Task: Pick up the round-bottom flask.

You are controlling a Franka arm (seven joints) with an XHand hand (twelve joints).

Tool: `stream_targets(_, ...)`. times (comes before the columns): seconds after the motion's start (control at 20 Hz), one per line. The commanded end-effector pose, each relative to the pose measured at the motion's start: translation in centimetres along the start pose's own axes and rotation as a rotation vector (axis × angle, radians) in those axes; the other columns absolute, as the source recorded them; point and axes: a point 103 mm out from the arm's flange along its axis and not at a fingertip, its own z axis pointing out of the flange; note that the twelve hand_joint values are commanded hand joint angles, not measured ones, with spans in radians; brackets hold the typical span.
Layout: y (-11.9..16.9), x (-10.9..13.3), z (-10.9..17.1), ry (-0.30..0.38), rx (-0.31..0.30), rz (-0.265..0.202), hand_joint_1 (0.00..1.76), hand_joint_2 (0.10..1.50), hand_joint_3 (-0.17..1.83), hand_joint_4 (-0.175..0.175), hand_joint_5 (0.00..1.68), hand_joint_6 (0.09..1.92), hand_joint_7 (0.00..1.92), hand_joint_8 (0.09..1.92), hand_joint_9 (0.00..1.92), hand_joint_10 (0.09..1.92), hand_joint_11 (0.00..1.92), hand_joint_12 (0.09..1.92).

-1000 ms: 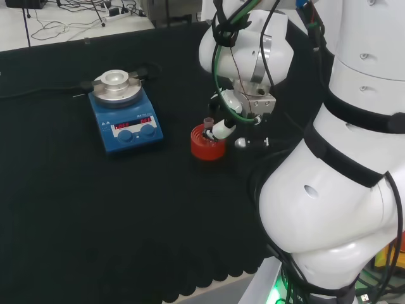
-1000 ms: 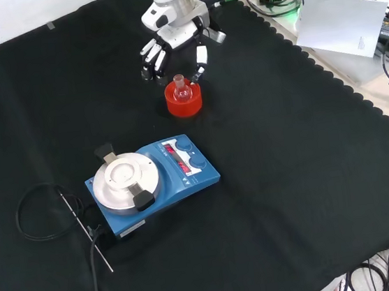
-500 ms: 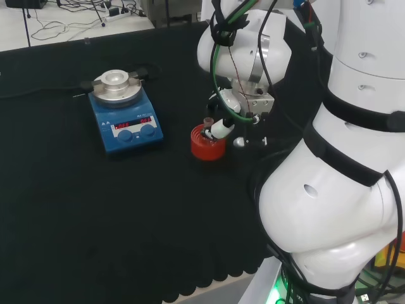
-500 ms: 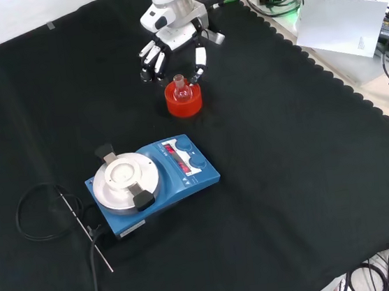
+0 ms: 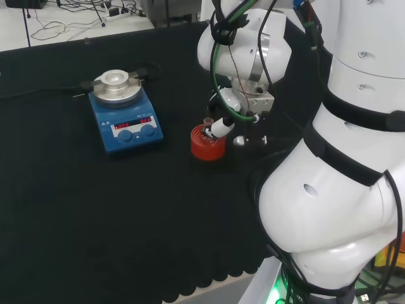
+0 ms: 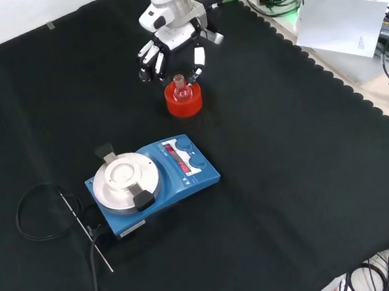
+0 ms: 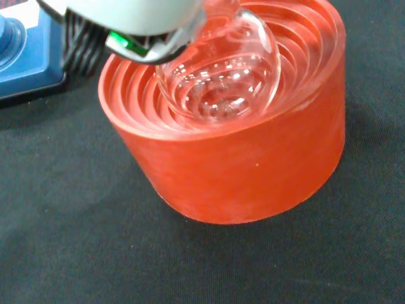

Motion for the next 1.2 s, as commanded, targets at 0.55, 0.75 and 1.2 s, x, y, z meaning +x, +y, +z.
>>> stream_targets(0.55,0.3,0.4,-0.3,-0.035,-0.023,-0.008,1.05,0.79,0.47,0.128,1.08,0.84,0.24,0.74,0.51,0.70,0.23,1.38)
stream_targets(0.75,0.3,0.6,-1.0,-0.052,-0.026,-0.005,1.08,0.75,0.59,0.167,1.13,0.89,0.30,0.72,0.57,0.65,0.28,1.35)
stream_targets(1.2,0.8,1.7,-5.9,-0.048,-0.042,0.000,1.09,0.69,0.73,0.170,1.13,0.96,0.30,0.71,0.59,0.64,0.30,1.35)
